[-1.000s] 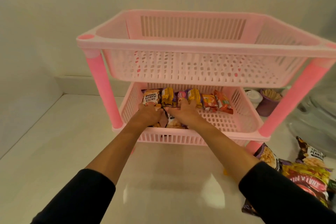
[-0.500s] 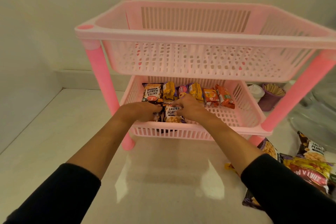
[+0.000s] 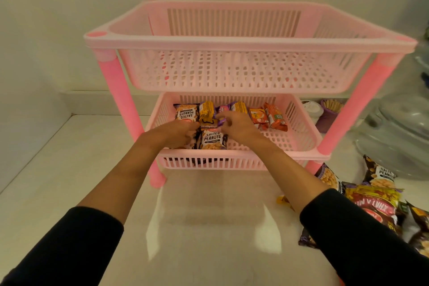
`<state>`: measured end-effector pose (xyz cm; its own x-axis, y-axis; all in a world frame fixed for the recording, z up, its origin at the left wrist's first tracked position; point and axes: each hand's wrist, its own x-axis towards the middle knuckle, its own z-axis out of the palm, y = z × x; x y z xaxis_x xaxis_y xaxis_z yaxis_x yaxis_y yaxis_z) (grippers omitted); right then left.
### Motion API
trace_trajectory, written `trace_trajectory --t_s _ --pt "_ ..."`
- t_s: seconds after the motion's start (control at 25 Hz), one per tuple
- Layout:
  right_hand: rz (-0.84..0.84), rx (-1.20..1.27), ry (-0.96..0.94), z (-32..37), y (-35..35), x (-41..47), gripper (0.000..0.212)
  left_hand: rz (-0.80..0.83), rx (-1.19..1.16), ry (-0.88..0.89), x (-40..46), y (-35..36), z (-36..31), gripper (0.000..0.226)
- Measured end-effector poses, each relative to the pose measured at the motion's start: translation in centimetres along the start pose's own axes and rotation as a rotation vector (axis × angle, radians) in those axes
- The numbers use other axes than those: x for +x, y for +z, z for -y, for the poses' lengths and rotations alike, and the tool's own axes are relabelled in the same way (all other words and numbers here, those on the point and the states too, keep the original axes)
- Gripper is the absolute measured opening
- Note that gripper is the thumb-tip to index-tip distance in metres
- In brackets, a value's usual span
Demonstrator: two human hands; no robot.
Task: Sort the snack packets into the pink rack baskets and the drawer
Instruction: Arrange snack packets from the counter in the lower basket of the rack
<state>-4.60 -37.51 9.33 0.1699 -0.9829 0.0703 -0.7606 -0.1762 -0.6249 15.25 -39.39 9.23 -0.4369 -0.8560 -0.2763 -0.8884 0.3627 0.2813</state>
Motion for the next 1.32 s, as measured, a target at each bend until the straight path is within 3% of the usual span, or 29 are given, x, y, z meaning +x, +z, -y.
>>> trace_trajectory --t_s 0.2,0.32,0.48,0.64,0.76,0.92,1.0,1.12,1.24,1.32 --pt "-0.204 0.14 -0.096 0.0 -3.7 -6.5 0.027 -0.656 -0.228 0.188 -3.8 2.2 -5.5 0.033" --pt "-0.334 0.148 -0.139 -2.0 -4.9 -12.0 0.022 -0.789 -0.313 0.347 -6.7 5.4 -10.4 0.031" --pt "-0.468 0.184 0.018 -6.7 -6.0 -20.3 0.016 -0.658 -0.362 0.452 -8.6 11.1 -16.6 0.029" --pt "-0.544 -0.094 0.102 -10.9 -6.0 -27.9 0.013 -0.449 -0.38 0.446 -8.5 16.8 -21.7 0.035" --pt "-0.58 -0.377 0.218 -12.6 -3.9 -32.6 0.017 -0.331 -0.336 0.251 -7.7 20.5 -25.8 0.04" --pt "-0.45 -0.619 0.468 -12.5 -1.6 -34.9 0.056 -0.293 -0.382 -0.009 -7.0 23.2 -29.4 0.061" --pt "-0.389 -0.547 0.554 -12.3 -1.2 -35.1 0.066 -0.31 -0.402 -0.086 -6.6 23.6 -30.0 0.07" --pt "-0.452 -0.262 0.593 -12.7 -2.0 -34.5 0.062 -0.282 -0.562 -0.2 -6.0 23.2 -29.9 0.072" --pt "-0.521 0.008 0.611 -13.1 -3.7 -34.4 0.043 -0.259 -0.666 -0.268 -6.3 22.8 -28.8 0.053" --pt "-0.571 0.134 0.613 -13.2 -4.6 -34.7 0.031 -0.256 -0.838 -0.217 -7.0 22.2 -27.5 0.037"
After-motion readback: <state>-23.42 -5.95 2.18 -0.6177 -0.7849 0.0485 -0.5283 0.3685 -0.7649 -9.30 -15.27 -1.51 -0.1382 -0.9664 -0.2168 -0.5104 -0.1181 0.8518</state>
